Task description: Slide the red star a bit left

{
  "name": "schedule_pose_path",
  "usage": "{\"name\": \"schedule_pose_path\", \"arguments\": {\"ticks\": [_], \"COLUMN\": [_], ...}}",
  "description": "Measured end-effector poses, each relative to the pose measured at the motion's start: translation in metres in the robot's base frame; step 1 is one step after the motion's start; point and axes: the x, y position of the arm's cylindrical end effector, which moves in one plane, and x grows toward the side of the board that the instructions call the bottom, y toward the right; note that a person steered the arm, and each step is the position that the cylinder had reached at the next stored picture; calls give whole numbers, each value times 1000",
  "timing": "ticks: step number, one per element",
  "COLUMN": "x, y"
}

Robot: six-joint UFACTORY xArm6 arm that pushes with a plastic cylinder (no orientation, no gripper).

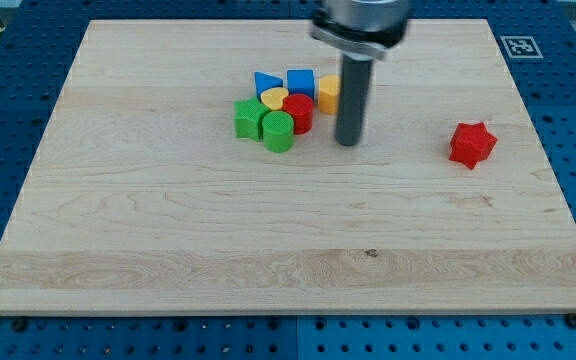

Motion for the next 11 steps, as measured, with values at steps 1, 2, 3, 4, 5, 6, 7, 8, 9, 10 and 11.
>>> {"name": "schedule_pose_path", "arguments": {"ticks": [1,2,3,4,5,6,7,8,9,10,11], "x": [35,83,88,70,48,21,11,11,11,11,20], "y": [32,66,118,148,164,174,169,152,126,101,123]}}
